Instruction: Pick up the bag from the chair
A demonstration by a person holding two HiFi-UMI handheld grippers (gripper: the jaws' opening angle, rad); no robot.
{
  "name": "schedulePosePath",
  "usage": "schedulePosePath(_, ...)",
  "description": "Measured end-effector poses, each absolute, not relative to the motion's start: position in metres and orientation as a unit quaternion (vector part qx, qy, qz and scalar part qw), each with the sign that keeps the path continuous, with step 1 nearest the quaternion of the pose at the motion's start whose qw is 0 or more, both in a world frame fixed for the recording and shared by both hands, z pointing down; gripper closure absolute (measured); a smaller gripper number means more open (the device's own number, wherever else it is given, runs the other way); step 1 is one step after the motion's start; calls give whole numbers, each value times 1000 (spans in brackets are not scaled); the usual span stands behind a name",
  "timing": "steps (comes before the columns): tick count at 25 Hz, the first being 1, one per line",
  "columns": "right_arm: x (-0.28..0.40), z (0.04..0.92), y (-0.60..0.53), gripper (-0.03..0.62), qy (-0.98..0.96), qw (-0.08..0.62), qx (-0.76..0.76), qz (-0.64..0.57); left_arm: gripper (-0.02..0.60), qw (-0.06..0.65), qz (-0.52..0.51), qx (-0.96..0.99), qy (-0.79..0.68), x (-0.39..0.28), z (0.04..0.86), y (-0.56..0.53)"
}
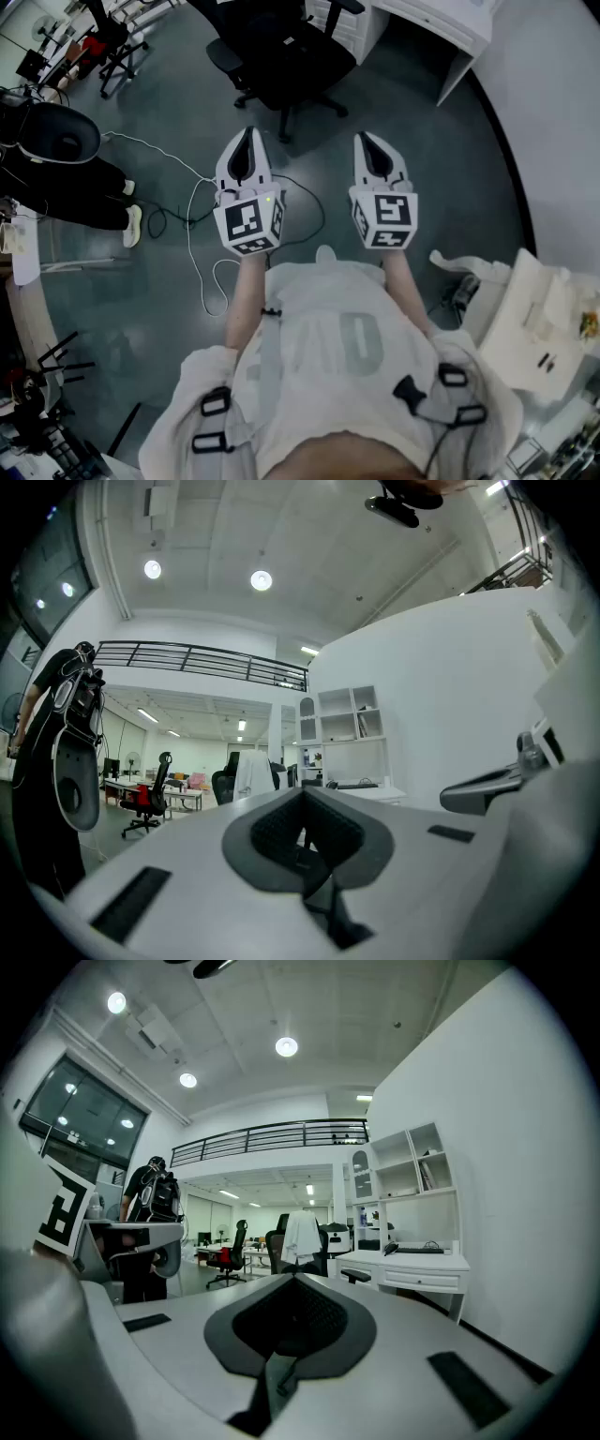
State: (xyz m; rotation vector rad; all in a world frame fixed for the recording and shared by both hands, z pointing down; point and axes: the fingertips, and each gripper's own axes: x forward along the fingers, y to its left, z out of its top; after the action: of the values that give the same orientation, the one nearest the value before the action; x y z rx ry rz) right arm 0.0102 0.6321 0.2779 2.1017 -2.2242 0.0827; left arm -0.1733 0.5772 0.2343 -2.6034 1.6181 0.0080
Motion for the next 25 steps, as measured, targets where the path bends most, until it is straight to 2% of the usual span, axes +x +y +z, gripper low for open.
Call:
schedulePosePath(9,20,282,626,589,-727,41,685,32,575,33,-1,-848,529,-171,241,571)
schedulePosePath(15,33,276,627,588,-727,-21,683,60,575,30,-5,-845,534,-168,243,572)
schedulePosePath(25,44,285,600,588,-726,-14,684,75,575,33,-2,-845,534,-163,238,532)
